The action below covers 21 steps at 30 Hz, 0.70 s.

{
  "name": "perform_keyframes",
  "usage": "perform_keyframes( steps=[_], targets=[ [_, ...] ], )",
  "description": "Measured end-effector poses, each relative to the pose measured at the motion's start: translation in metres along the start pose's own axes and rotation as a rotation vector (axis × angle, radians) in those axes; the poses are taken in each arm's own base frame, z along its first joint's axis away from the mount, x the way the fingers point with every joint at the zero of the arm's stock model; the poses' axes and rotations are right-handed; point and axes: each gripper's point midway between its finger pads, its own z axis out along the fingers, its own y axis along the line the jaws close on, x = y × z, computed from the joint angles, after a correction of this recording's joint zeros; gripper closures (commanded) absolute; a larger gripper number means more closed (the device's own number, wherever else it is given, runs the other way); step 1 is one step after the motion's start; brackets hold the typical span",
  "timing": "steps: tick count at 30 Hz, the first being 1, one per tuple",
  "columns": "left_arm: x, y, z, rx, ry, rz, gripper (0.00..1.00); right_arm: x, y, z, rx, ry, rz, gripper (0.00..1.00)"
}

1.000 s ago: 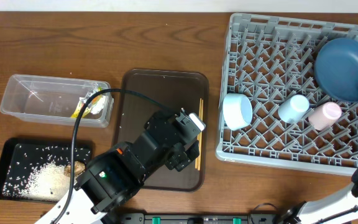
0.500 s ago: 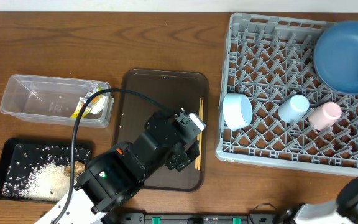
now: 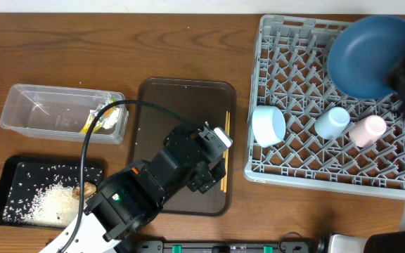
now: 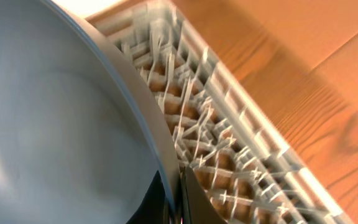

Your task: Sort waste into correct bins and load items into the dishwasher rack

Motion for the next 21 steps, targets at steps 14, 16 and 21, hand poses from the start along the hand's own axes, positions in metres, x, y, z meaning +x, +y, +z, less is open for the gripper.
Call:
perform_keyframes(
  steps=[14, 16, 21],
  targets=[
    [0.001, 0.0, 0.001, 0.001, 0.007, 0.001, 0.09, -0.048, 0.045, -0.019, 0.253, -0.306, -0.253, 0.99],
    [0.001, 0.0, 0.001, 0.001, 0.007, 0.001, 0.09, -0.042, 0.054, -0.009, 0.284, -0.294, -0.323, 0.99],
    [0.001, 0.0, 0.001, 0.001, 0.006, 0.001, 0.09, -0.029, 0.075, 0.008, 0.323, -0.273, -0.448, 0.99]
  ],
)
